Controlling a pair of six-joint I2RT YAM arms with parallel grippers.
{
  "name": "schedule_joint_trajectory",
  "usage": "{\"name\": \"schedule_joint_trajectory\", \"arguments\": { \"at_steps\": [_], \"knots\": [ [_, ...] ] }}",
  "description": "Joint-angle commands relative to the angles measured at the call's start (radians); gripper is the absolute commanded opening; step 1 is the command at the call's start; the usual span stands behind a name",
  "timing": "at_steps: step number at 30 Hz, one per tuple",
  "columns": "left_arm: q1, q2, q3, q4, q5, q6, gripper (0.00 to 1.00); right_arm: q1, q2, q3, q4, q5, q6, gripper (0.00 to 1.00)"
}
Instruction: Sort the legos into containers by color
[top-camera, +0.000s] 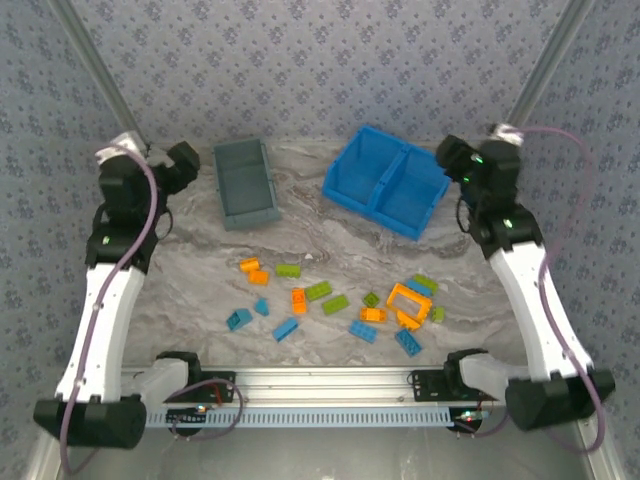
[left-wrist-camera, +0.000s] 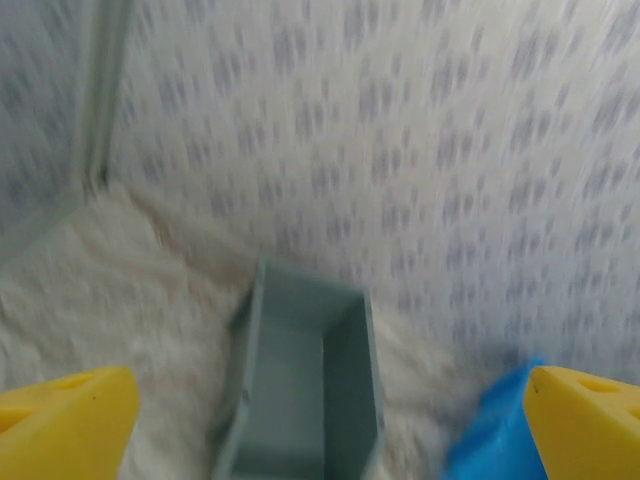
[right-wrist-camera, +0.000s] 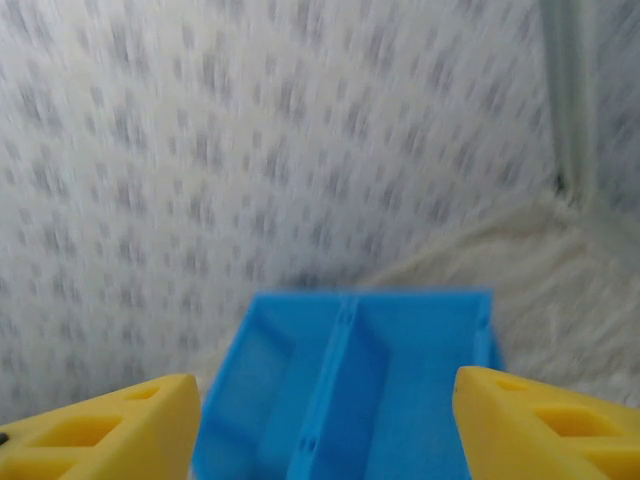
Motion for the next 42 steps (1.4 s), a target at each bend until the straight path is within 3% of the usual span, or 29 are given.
{"name": "schedule_joint_trajectory", "arguments": {
  "at_steps": [1,9,15,19,23,26,30,33,42],
  "knots": [
    [-0.057,0.119,0.039,-0.328,0.142,-0.072,0.99,0.085,0.203,0.075,-0.322,-0.06,0.053,0.71],
    [-0.075,0.147,0.01,-0.343,0.188,-0.061,0.99,0.11,0.647,0.382,-0.42,-0.098,0.051,0.73],
    [-0.077,0.164,-0.021,-0.305,0.219,-0.063,0.97,0.101,0.856,0.563,-0.443,-0.118,0.035,0.73],
    [-0.077,0.229,-0.001,-0.276,0.228,-0.069,0.92,0.083,0.963,0.667,-0.483,-0.134,0.048,0.6],
    [-0.077,0.372,0.106,-0.235,0.241,-0.076,0.8,0.081,1.025,0.729,-0.514,-0.119,0.039,0.53],
    [-0.079,0.509,0.203,-0.234,0.233,-0.093,0.63,0.083,1.054,0.759,-0.537,-0.105,0.011,0.47],
    [-0.081,0.701,0.343,-0.249,0.214,-0.095,0.43,0.098,1.078,0.788,-0.544,-0.082,-0.08,0.25],
    [-0.085,0.832,0.467,-0.293,0.216,-0.092,0.35,0.122,1.081,0.803,-0.549,-0.062,-0.154,0.15],
    [-0.125,1.112,0.795,-0.416,0.163,-0.066,0.22,0.188,1.081,0.821,-0.516,-0.04,-0.234,0.14]
  ]
}}
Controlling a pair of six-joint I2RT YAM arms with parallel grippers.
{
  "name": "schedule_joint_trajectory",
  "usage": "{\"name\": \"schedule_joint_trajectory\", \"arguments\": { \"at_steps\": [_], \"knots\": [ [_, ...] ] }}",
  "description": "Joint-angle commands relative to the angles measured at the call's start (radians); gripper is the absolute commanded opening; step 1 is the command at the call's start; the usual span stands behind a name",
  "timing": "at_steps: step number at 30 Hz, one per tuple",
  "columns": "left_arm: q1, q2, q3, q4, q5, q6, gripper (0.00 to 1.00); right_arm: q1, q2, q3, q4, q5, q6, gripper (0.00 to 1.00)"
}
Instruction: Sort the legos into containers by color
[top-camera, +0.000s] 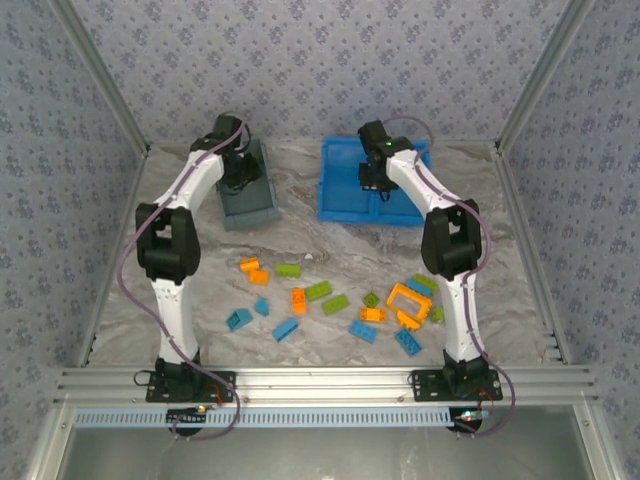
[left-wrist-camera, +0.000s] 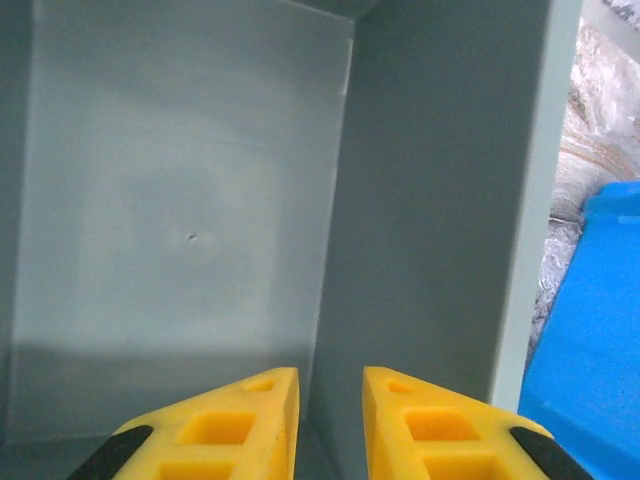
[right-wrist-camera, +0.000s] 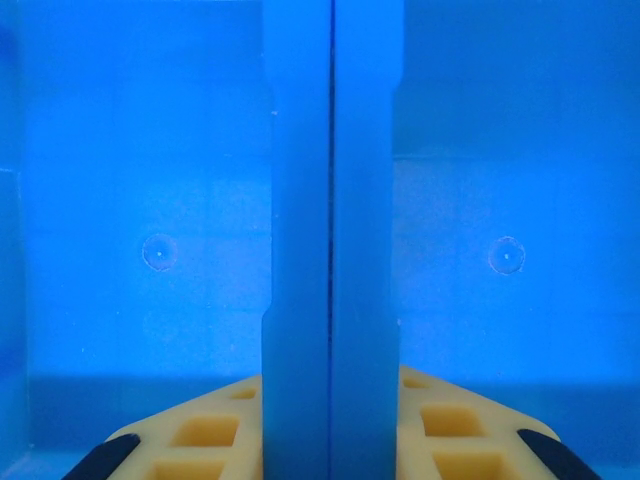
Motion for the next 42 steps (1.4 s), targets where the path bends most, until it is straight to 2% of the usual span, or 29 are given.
{"name": "schedule_joint_trajectory", "arguments": {
  "at_steps": [1,8,16,22,28,35,38,42],
  "knots": [
    [-0.008,0.058,0.1,-0.08,-0.036,0.019,0.22,0.026,0.024,0.053,0.007,0.019,-0.059,0.14],
    [-0.042,0.176,0.19,-0.101,-0.019,0.086,0.21,0.048,0.058,0.077,0.035,-0.017,-0.045,0.13],
    [-0.127,0.118,0.037,0.004,0.056,0.15,0.17,0.032,0.061,0.078,0.022,-0.013,-0.052,0.1],
    [-0.187,0.059,-0.095,0.062,0.104,0.201,0.16,-0.016,-0.033,-0.056,0.071,-0.042,-0.086,0.09],
    [-0.244,0.048,-0.135,0.1,0.155,0.282,0.14,-0.057,-0.091,-0.147,0.082,-0.108,-0.166,0.09],
    [-0.282,0.016,-0.167,0.139,0.187,0.309,0.14,-0.054,-0.13,-0.204,0.089,-0.15,-0.162,0.09],
    [-0.291,0.015,-0.144,0.103,0.156,0.323,0.13,-0.049,-0.128,-0.207,0.095,-0.163,-0.152,0.09],
    [-0.287,-0.089,-0.188,0.122,0.063,0.313,0.14,-0.035,-0.128,-0.205,0.089,-0.175,-0.15,0.09]
  ]
}}
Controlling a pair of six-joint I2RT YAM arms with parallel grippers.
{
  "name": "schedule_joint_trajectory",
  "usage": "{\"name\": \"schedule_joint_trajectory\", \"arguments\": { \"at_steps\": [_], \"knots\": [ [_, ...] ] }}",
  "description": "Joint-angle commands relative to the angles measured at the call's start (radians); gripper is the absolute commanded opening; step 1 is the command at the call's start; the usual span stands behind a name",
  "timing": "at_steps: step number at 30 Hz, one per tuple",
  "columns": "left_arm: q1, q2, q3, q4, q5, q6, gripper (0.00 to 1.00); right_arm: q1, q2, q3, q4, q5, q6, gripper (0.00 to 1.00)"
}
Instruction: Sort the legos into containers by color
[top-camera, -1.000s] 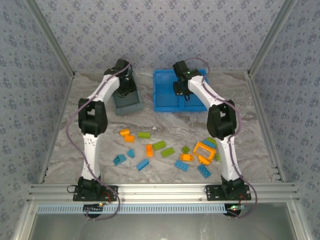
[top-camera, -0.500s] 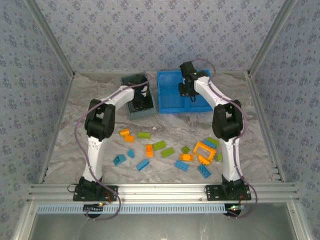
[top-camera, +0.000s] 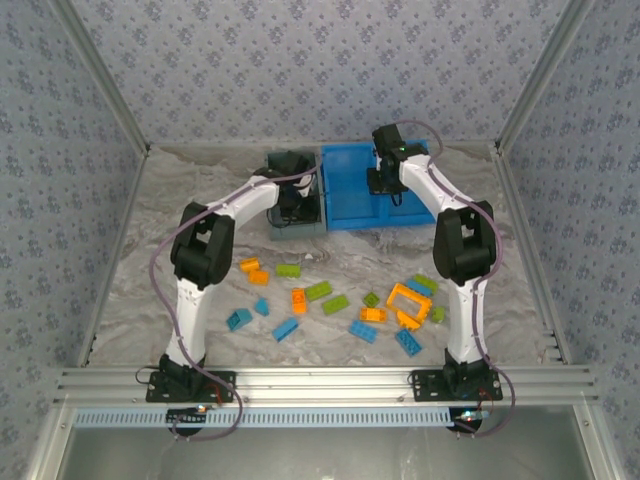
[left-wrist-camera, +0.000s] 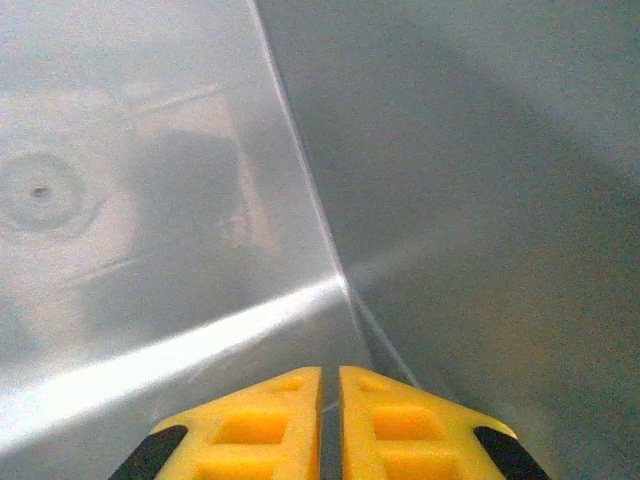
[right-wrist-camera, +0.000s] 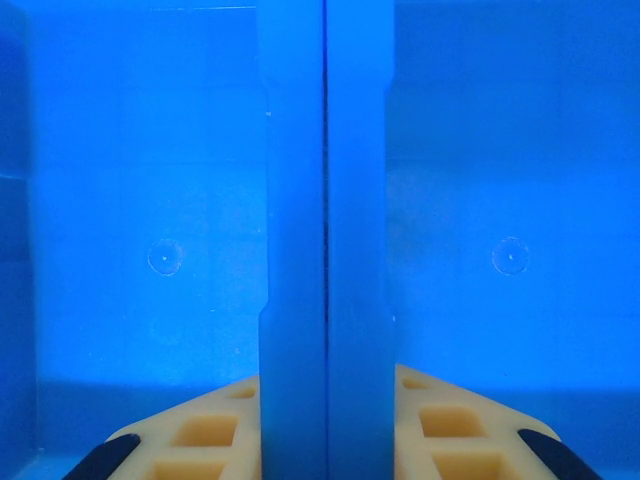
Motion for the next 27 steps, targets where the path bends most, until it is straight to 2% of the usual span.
{"name": "schedule_joint_trajectory", "arguments": {
  "at_steps": [1,8,11,18,22,27],
  "knots": [
    [0.001,-0.148,-0.002,-0.002,-0.081,0.013,0.14,0.026,-0.021,-0.016,-0.03,-0.075,0.008,0.09],
    [0.006,-0.238,0.092,-0.145,-0.226,-0.065,0.17,0.043,-0.028,-0.022,-0.037,-0.071,0.036,0.08],
    [0.011,-0.303,0.066,-0.152,-0.267,-0.082,0.24,0.053,-0.033,-0.024,-0.041,-0.069,0.062,0.08],
    [0.044,-0.508,-0.111,-0.104,-0.266,-0.135,0.42,0.103,-0.043,-0.049,-0.026,-0.052,0.196,0.09],
    [0.065,-0.631,-0.234,-0.107,-0.262,-0.157,0.47,0.135,-0.039,-0.056,-0.008,-0.041,0.268,0.1],
    [0.085,-0.784,-0.405,-0.117,-0.244,-0.177,0.54,0.153,-0.046,-0.031,-0.021,-0.014,0.273,0.21]
  ]
}}
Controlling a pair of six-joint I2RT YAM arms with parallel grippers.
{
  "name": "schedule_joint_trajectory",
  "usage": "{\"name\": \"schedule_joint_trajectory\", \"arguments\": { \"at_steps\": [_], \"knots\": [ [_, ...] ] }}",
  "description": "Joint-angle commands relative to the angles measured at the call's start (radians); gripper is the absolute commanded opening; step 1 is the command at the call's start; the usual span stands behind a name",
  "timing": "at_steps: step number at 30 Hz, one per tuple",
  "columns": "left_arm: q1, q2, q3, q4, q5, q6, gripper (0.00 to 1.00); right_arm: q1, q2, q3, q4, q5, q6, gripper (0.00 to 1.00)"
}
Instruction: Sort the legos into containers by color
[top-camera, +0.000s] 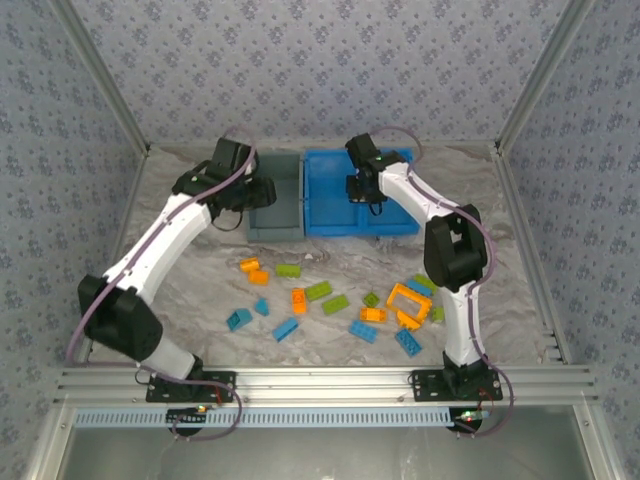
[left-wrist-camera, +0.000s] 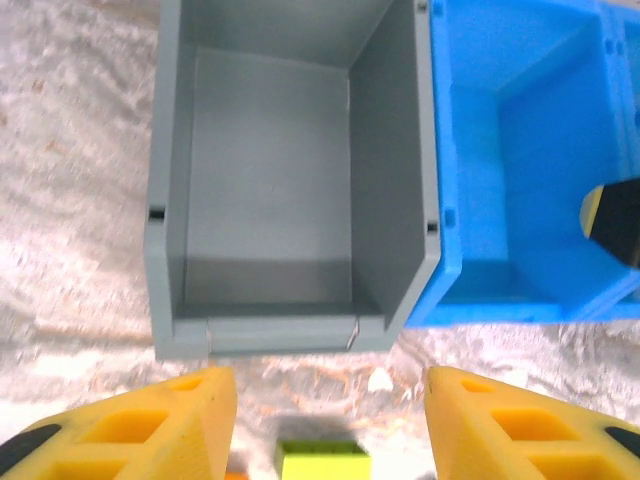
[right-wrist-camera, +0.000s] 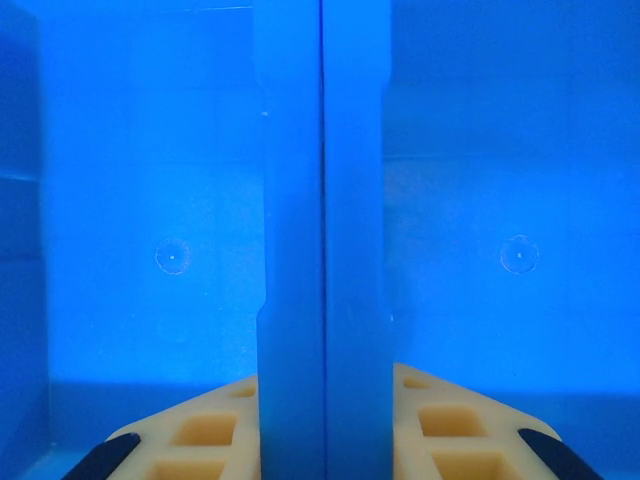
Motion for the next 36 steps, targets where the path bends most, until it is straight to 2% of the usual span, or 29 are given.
{"name": "schedule_joint_trajectory", "arguments": {
  "at_steps": [1,6,8,10,12,17,23,26,29,32,36],
  "knots": [
    [0.014,-0.097,-0.083,-0.03,0.014,-0.029,0.54,0.014,-0.04,-0.002,-0.023,-0.056,0.068,0.25],
    [0.024,-0.22,-0.222,-0.071,0.029,-0.057,0.59,0.018,-0.176,-0.045,-0.018,-0.01,0.04,0.4],
    [0.026,-0.265,-0.278,-0.079,0.038,-0.065,0.64,0.026,-0.253,-0.076,-0.02,0.015,0.038,0.47],
    [0.028,-0.3,-0.341,-0.08,0.044,-0.067,0.71,0.047,-0.362,-0.138,-0.011,0.042,0.04,0.53],
    [0.032,-0.31,-0.388,-0.072,0.06,-0.065,0.73,0.083,-0.47,-0.224,0.015,0.058,0.047,0.58],
    [0.032,-0.316,-0.468,-0.026,0.106,-0.073,0.73,0.243,-0.743,-0.488,0.065,0.103,0.085,0.64],
    [0.018,-0.369,-0.519,-0.064,0.125,-0.088,0.73,0.525,-0.996,-0.759,0.067,0.225,0.228,0.66],
    [-0.002,-0.394,-0.549,-0.171,0.065,-0.147,0.71,0.663,-1.029,-0.821,0.056,0.292,0.318,0.67],
    [-0.032,-0.439,-0.629,-0.22,0.047,-0.234,0.71,0.76,-1.013,-0.869,0.104,0.297,0.359,0.69],
    [-0.063,-0.497,-0.714,-0.251,0.043,-0.349,0.72,0.814,-0.987,-0.9,0.194,0.26,0.352,0.71],
    [-0.081,-0.59,-0.785,-0.306,0.042,-0.555,0.75,0.851,-0.93,-0.881,0.219,0.249,0.334,0.72]
  ]
}}
